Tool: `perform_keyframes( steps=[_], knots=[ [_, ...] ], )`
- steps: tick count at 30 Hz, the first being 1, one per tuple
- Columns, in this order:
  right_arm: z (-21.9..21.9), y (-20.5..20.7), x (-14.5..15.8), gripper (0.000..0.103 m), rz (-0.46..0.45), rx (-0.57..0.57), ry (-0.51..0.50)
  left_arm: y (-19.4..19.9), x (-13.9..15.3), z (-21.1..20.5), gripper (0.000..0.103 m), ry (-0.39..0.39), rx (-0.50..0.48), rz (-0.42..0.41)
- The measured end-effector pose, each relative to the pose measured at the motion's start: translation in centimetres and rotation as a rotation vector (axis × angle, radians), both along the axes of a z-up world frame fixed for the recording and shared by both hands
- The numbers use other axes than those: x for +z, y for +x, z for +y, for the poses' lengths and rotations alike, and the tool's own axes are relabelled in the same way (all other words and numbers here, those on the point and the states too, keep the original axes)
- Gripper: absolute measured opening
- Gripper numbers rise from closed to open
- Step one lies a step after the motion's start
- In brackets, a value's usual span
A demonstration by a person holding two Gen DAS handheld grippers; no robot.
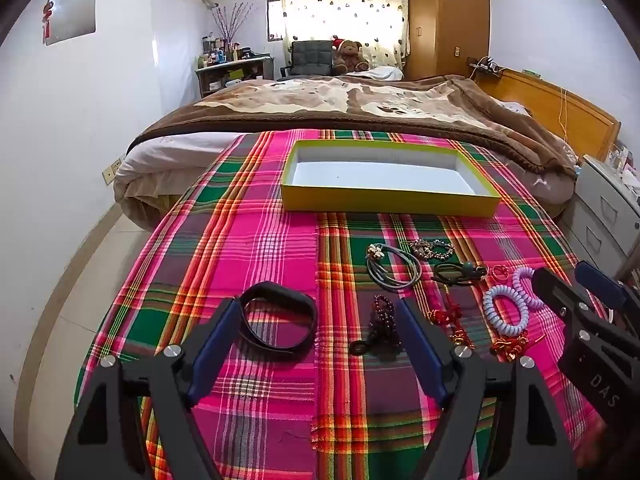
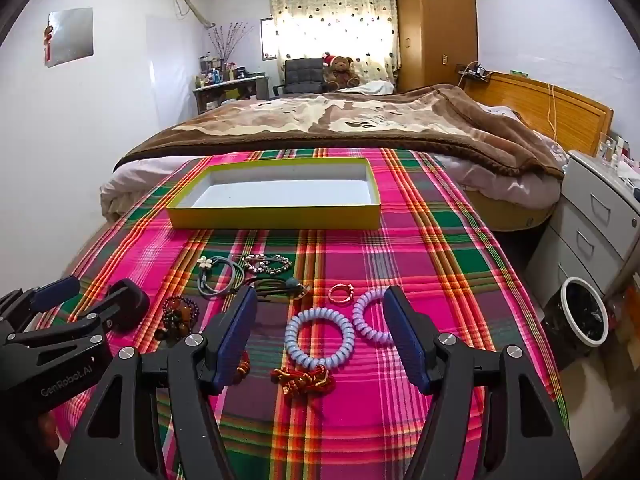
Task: Organize jewelry
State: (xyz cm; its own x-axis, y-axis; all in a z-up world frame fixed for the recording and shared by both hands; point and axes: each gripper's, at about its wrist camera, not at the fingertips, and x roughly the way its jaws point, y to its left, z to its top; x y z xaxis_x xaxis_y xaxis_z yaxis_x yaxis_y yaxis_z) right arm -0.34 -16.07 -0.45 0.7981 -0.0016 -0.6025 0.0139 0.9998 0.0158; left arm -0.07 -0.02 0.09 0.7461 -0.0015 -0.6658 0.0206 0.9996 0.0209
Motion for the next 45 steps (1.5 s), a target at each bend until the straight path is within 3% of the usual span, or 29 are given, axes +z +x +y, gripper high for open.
perform_keyframes(
  steps=[4, 45],
  knots=[
    [0.08, -0.02, -0.07, 0.066, -0.009, -0.003, -0.012, -0.04, 0.05, 0.46, 0.081, -0.026, 0.001, 0.000],
    [-0.06, -0.43, 0.26, 0.066, -0.022, -0.011, -0.009, -0.41, 0.73, 0.16, 0.081, -0.015, 0.006, 0.009]
  ],
)
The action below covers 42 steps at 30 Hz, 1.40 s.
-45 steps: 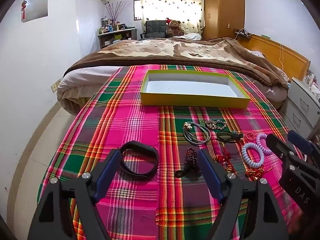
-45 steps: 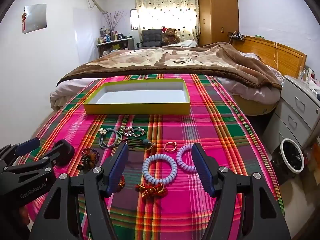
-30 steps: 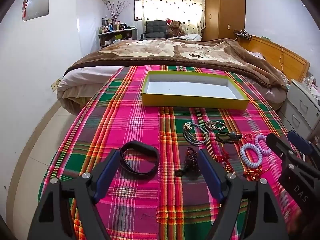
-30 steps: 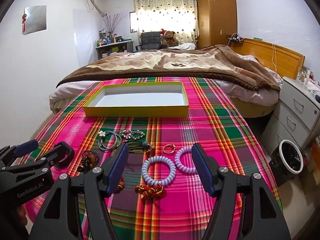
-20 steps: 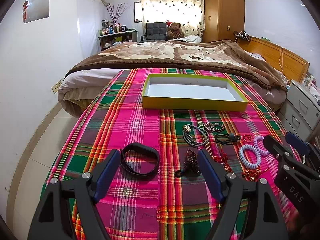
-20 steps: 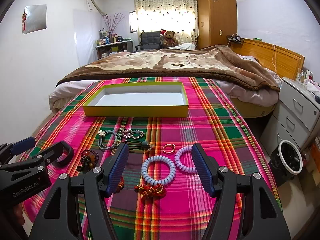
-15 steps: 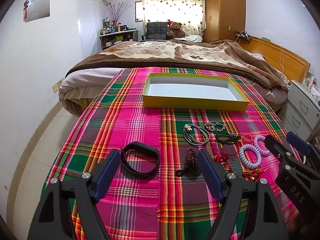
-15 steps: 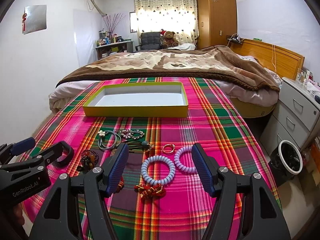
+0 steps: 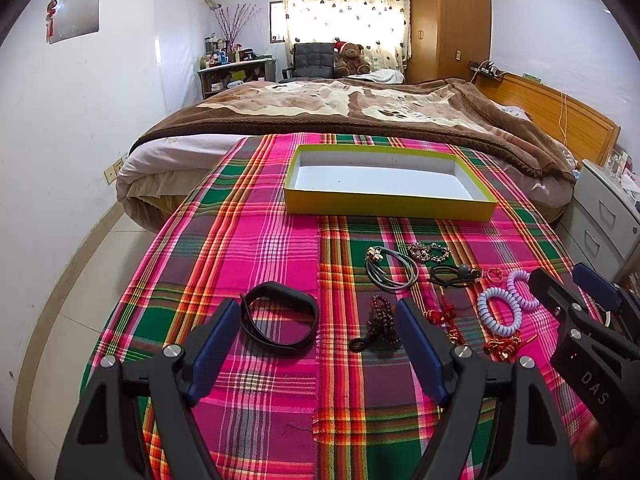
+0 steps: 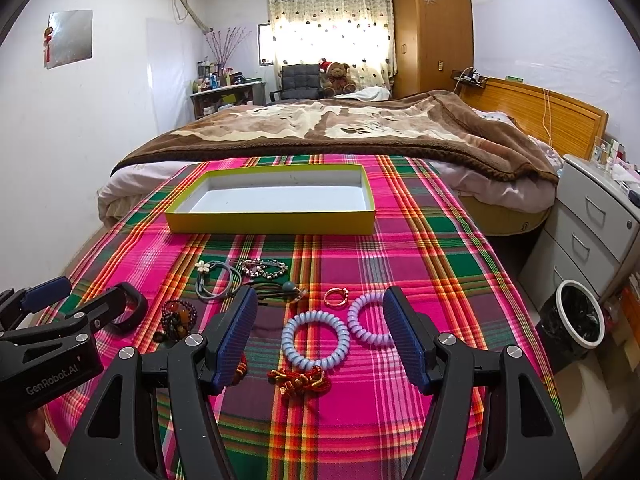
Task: Organize jewelry
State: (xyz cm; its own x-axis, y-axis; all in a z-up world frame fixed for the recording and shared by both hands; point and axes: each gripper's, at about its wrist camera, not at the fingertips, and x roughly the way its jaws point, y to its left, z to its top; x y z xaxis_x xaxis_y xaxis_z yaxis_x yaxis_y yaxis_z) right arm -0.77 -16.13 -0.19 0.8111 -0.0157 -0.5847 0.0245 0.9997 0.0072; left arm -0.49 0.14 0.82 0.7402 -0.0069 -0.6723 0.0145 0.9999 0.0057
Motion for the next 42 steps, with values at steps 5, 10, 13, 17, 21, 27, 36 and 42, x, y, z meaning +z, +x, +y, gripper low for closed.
perform_keyframes(
  steps=[5, 10, 13, 17, 21, 27, 36, 42],
  knots=[
    [-0.04, -0.01, 0.03, 0.066, -0.001, -0.001, -0.002, 0.01, -0.05, -0.01, 0.081, 0.003, -0.002, 0.001],
    [-0.07, 0.01, 0.01, 0.066, 0.002, -0.003, -0.003, -0.03, -0.04, 0.01, 0.081, 0.005, -0.001, -0.002],
    [-0.06, 0.04, -0.01, 0.066, 0.003, -0.003, -0.003, 0.01, -0.06, -0.02, 0.081, 0.004, -0.003, -0.001],
    [-0.01, 0.04, -0.04, 0.066, 0.003, -0.003, -0.004, -0.08, -0.09, 0.00, 0.081, 0.003, -0.002, 0.002],
    [-0.02, 0.05, -0.04, 0.066, 0.003, -0.004, -0.004, -0.07, -0.11, -0.06, 0.081, 0.003, -0.003, 0.001],
    [-0.04, 0.06, -0.04, 0.066, 0.004, -0.003, -0.005, -0.14, -0.17, -0.03, 0.081, 0.002, -0.004, 0.004],
    [-0.09, 0.07, -0.10, 0.066, 0.003, -0.002, -0.005, -0.10, -0.23, -0.03, 0.081, -0.003, -0.014, 0.009],
    [-0.37, 0.20, -0.14, 0.066, 0.007, -0.009, -0.007, 0.29, -0.42, 0.13, 0.081, -0.005, -0.025, 0.026]
  ],
)
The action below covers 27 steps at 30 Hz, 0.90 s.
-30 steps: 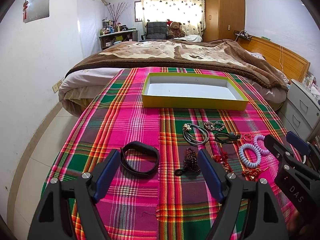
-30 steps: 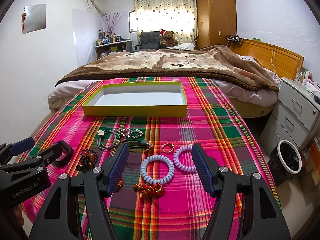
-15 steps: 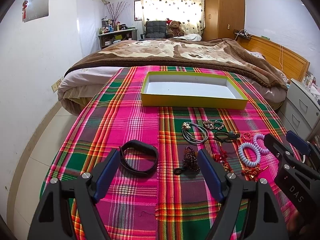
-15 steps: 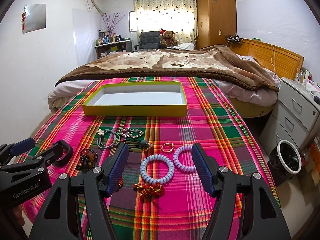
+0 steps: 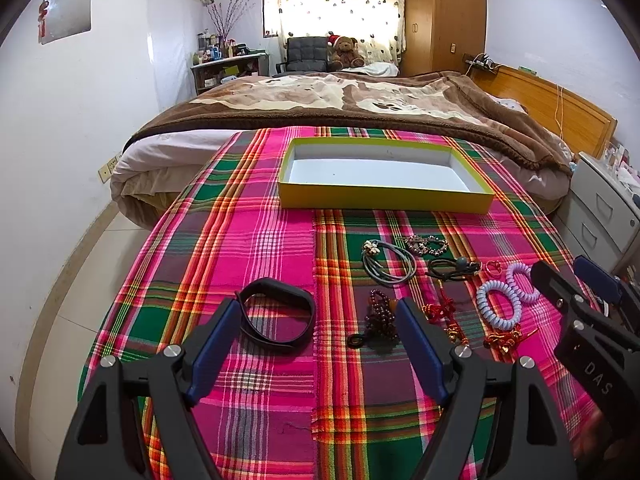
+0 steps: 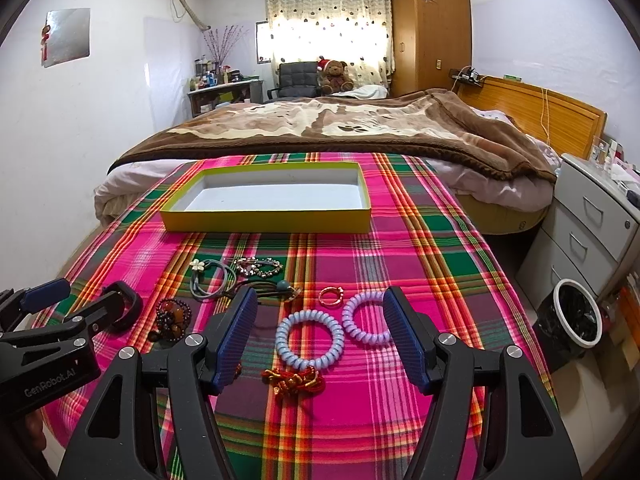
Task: Organize jewelry
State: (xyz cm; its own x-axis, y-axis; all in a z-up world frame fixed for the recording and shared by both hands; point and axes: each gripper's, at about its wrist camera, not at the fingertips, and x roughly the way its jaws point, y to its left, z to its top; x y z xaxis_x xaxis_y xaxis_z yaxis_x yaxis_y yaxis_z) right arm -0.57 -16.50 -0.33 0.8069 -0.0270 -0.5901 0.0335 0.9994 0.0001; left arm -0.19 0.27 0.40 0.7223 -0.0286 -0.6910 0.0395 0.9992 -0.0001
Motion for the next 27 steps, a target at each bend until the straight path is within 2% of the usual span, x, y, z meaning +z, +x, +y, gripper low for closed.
perform_keyframes(
  steps=[6, 10, 12, 14, 19, 26, 27],
  knots=[
    [-1.7, 0.0, 0.2, 0.066, -0.012, -0.018, 0.013, 0.7, -0.4, 1.4, 0.081, -0.036, -0.013, 0.026],
    [-4.1, 0.1, -0.2, 0.066, 0.009, -0.074, -0.004, 1.1, -0.6, 3.1, 0.081, -0.091, -0.025, 0.047],
    [-5.4, 0.2, -0.6, 0.066, 0.019, -0.100, -0.013, 1.3, -0.7, 3.9, 0.081, -0.091, -0.020, 0.043],
    [-6.5, 0.7, -1.2, 0.066, 0.054, -0.117, -0.016, 1.8, -1.1, 4.6, 0.081, -0.082, -0.017, 0.064],
    [-8.4, 1.9, -2.7, 0.066, 0.122, -0.135, -0.005, 2.5, -2.3, 6.9, 0.081, -0.143, -0.003, 0.118],
    [-8.2, 3.7, -4.1, 0.066, 0.188, -0.044, 0.032, 3.1, -2.6, 8.2, 0.081, -0.193, 0.001, 0.136],
    [-8.0, 4.1, -4.3, 0.066, 0.197, -0.028, 0.035, 3.4, -2.8, 8.3, 0.078, -0.197, 0.005, 0.148]
  ],
)
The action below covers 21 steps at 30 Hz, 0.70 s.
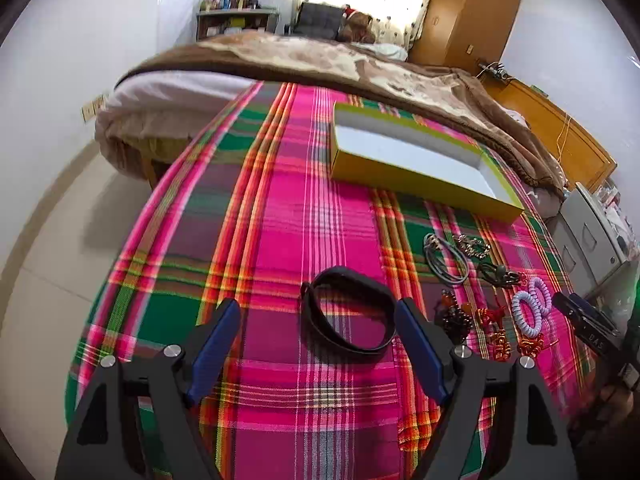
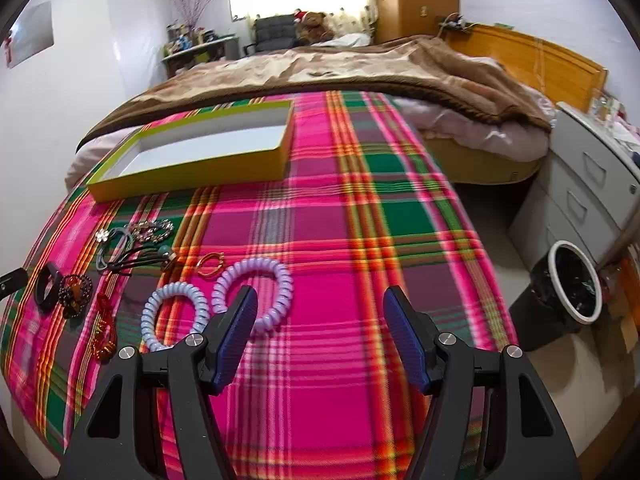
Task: Organize jewelry
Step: 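Grasp the black watch band with the left gripper while the right gripper grasps the lavender coil hair tie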
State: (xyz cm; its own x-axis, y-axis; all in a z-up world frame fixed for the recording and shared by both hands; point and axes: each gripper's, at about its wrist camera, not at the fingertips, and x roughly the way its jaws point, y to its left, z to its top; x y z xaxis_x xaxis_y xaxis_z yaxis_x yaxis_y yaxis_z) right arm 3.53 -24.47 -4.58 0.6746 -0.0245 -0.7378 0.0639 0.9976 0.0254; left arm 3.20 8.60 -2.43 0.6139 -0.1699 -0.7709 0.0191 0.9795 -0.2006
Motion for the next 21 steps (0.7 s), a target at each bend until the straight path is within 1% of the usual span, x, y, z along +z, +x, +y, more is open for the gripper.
perform_keyframes(
  steps=[1, 2, 3, 4, 5, 7, 8, 9, 12, 14, 18, 19, 21],
  knots=[
    [0.1, 0.3, -0.1, 0.066, 0.006, 0.013, 0.002, 0.2, -0.2, 0.0, 0.075, 0.008, 0.003, 0.005],
    [0.3, 0.5, -0.2, 0.063, 0.014, 0.020, 0.001, 0.3, -0.4, -0.1, 0.074, 0.022, 0.008, 0.016],
    [0.5, 0.8, -0.3, 0.060, 0.027, 0.031, -0.010, 0.5, -0.6, -0.2, 0.072, 0.037, 0.012, 0.027],
    [0.6, 0.9, -0.4, 0.052, 0.030, 0.037, -0.022, 0.7, -0.8, -0.3, 0.071, 0.047, 0.011, 0.030],
    [0.7, 1.0, -0.5, 0.048, 0.032, 0.040, -0.028, 0.8, -0.9, -0.4, 0.070, 0.047, 0.006, 0.029],
    [0.6, 1.4, -0.7, 0.045, 0.043, 0.048, -0.018, 1.2, -1.2, -0.5, 0.064, 0.044, -0.001, 0.036],
    [0.7, 1.5, -0.9, 0.039, 0.056, 0.052, -0.017, 1.5, -1.5, -0.5, 0.061, 0.051, 0.004, 0.043],
    [0.6, 1.6, -1.0, 0.037, 0.058, 0.052, -0.020, 1.7, -1.6, -0.5, 0.057, 0.058, 0.008, 0.052],
    [0.7, 1.7, -1.0, 0.029, 0.059, 0.054, -0.037, 2.3, -1.9, -0.6, 0.053, 0.089, 0.005, 0.053],
    [0.7, 1.8, -1.0, 0.020, 0.059, 0.051, -0.038, 2.7, -1.9, -0.7, 0.051, 0.104, 0.000, 0.053],
    [0.5, 2.1, -0.9, 0.014, 0.056, 0.038, -0.030, 3.5, -2.1, -1.2, 0.051, 0.181, 0.001, 0.051],
    [0.6, 2.1, -0.9, 0.011, 0.053, 0.037, -0.030, 3.6, -2.1, -1.4, 0.051, 0.201, -0.002, 0.046],
    [0.5, 2.1, -0.9, 0.011, 0.052, 0.034, -0.029, 3.6, -2.2, -1.7, 0.051, 0.216, -0.013, 0.041]
  ],
)
